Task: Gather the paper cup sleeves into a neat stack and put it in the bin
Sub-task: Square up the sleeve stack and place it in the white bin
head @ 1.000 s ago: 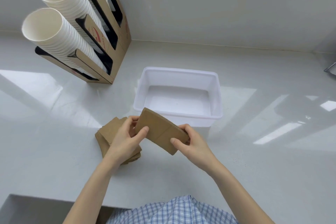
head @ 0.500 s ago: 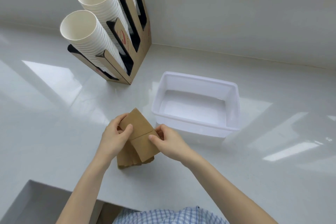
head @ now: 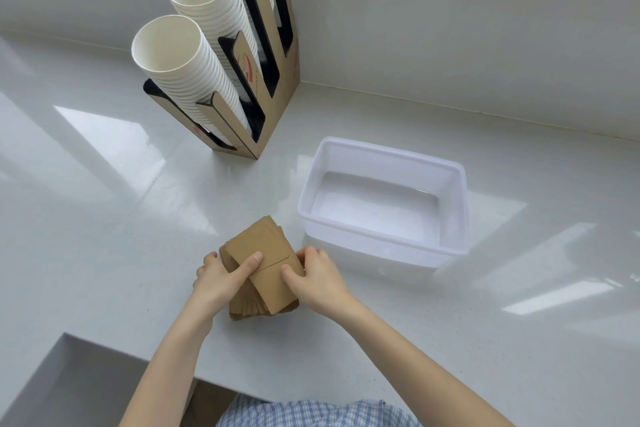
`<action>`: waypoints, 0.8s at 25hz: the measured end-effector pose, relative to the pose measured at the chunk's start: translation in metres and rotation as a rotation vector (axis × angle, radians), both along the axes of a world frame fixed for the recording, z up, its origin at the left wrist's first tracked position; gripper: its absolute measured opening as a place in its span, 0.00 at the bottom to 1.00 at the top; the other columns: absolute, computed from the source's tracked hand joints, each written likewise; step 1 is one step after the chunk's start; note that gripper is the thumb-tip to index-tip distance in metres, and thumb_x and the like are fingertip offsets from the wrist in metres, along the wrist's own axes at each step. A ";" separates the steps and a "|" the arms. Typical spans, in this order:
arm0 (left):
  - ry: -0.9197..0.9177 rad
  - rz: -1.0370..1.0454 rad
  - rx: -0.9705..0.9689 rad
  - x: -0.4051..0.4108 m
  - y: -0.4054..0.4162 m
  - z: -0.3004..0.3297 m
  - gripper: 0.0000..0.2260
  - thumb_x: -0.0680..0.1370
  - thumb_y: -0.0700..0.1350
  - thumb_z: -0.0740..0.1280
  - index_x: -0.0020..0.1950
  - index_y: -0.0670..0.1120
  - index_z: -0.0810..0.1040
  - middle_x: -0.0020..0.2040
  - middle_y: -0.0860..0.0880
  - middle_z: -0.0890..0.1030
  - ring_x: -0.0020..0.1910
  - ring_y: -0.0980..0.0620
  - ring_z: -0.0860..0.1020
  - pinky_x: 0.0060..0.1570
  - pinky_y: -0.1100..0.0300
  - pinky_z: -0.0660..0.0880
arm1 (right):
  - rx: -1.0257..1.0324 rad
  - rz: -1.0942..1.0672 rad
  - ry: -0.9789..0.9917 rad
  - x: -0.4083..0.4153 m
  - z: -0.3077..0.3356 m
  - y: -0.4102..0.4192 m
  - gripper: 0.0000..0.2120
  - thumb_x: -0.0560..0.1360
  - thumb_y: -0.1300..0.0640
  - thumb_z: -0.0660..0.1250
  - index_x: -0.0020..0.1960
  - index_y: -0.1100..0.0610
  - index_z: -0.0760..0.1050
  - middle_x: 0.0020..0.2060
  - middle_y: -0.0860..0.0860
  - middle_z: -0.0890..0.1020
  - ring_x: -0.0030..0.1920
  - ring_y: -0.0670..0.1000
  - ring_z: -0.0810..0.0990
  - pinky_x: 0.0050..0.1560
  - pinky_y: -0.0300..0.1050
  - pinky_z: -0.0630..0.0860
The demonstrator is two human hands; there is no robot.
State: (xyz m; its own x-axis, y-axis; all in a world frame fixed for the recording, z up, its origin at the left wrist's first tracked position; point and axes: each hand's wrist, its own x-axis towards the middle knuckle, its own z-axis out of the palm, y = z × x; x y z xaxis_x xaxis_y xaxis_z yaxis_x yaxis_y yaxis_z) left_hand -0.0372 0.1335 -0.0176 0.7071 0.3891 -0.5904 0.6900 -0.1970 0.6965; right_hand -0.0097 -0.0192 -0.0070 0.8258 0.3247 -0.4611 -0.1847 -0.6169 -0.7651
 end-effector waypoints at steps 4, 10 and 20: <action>-0.002 0.005 -0.087 0.003 0.002 -0.003 0.54 0.51 0.68 0.69 0.69 0.42 0.56 0.68 0.42 0.66 0.65 0.42 0.68 0.64 0.46 0.68 | 0.043 0.025 0.109 0.000 0.000 0.000 0.24 0.74 0.53 0.56 0.69 0.54 0.59 0.63 0.55 0.70 0.60 0.54 0.72 0.49 0.44 0.72; -0.077 0.016 -0.261 0.002 -0.002 -0.004 0.43 0.56 0.61 0.72 0.65 0.41 0.66 0.59 0.44 0.77 0.55 0.46 0.77 0.45 0.54 0.74 | 0.139 -0.014 0.170 -0.003 0.006 0.000 0.23 0.75 0.55 0.55 0.70 0.54 0.57 0.61 0.54 0.75 0.51 0.51 0.73 0.44 0.40 0.71; -0.136 0.094 -0.363 -0.003 -0.018 -0.001 0.34 0.67 0.46 0.73 0.66 0.47 0.58 0.47 0.49 0.76 0.45 0.47 0.77 0.40 0.51 0.74 | 0.228 0.012 0.174 -0.011 0.008 -0.006 0.26 0.76 0.56 0.55 0.72 0.50 0.52 0.65 0.52 0.71 0.58 0.52 0.72 0.55 0.43 0.71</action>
State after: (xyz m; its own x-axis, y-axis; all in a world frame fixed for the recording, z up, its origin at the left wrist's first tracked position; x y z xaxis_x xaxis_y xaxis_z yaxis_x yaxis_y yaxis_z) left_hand -0.0405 0.1158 -0.0191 0.7595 0.2392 -0.6049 0.5899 0.1386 0.7955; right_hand -0.0209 -0.0256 0.0008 0.7361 0.4460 -0.5091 -0.3185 -0.4355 -0.8420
